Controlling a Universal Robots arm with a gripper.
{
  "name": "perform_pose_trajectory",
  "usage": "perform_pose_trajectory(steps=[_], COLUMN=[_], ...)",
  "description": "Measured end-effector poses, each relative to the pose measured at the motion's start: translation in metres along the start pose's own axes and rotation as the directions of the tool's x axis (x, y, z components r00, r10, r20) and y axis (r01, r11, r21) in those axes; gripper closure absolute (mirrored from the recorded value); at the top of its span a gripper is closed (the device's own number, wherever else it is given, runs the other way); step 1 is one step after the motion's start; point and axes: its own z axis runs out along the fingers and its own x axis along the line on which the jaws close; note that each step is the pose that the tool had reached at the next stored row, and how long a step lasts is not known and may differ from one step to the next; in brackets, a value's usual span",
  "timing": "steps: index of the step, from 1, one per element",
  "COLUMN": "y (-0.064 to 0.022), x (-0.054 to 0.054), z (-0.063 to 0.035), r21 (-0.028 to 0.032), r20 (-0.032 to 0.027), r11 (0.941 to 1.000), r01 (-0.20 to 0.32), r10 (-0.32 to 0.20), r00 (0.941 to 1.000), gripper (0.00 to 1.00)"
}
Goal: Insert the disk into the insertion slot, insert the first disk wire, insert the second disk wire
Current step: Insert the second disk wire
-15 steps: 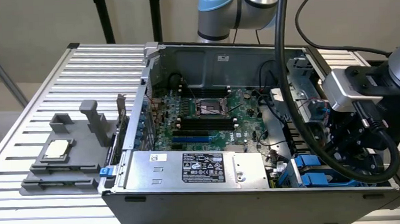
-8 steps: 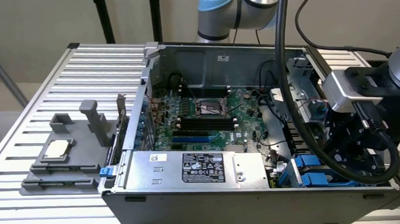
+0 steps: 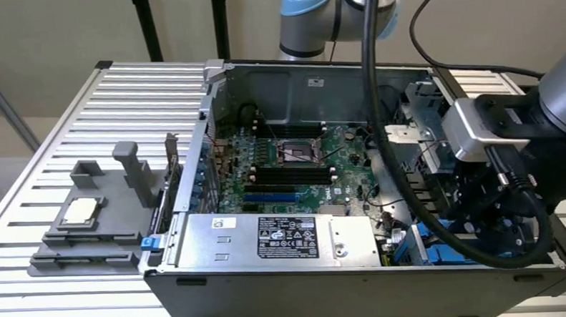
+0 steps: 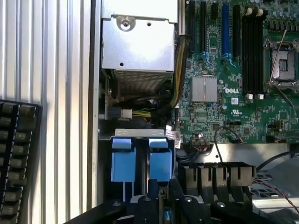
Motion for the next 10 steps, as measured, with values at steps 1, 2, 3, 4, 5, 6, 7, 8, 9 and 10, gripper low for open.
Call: perform_pose_trajectory(steps=[1,2,3,4,5,6,7,8,9,10], y=[0.0044,0.0087,0.0106,0.0106,0.0106,0.0106,0.0106,0.0106,0.0106,0.0106], x=[0.0011,0.0021,0.0025,0.0025,0.0025,0.0025,0.0025,0.0025,0.0025,0.0025], z=[-0.0005,-0.0011,-0.0013,-0.0013,-0.0013,-0.0013,-0.0014,-0.0013,-0.0013,-0.0014], r21=[0.0003,0.0008,0.0008,0.001,0.0009,0.0009,0.0009,0.0009,0.0009,0.0009], r20=[-0.0002,-0.0002,0.0,0.0005,0.0007,0.0006,0.0005,0.0006,0.0006,0.0006], r11=[1.0,1.0,1.0,1.0,1.0,1.0,1.0,1.0,1.0,1.0], r01=[0.0,0.0,0.0,0.0,0.0,0.0,0.0,0.0,0.0,0.0], r10=[0.0,0.0,0.0,0.0,0.0,0.0,0.0,0.0,0.0,0.0], r00=[1.0,1.0,1.0,1.0,1.0,1.0,1.0,1.0,1.0,1.0], gripper=[0.75,0.75,0.75,0.75,0.75,0.75,0.75,0.75,0.75,0.75])
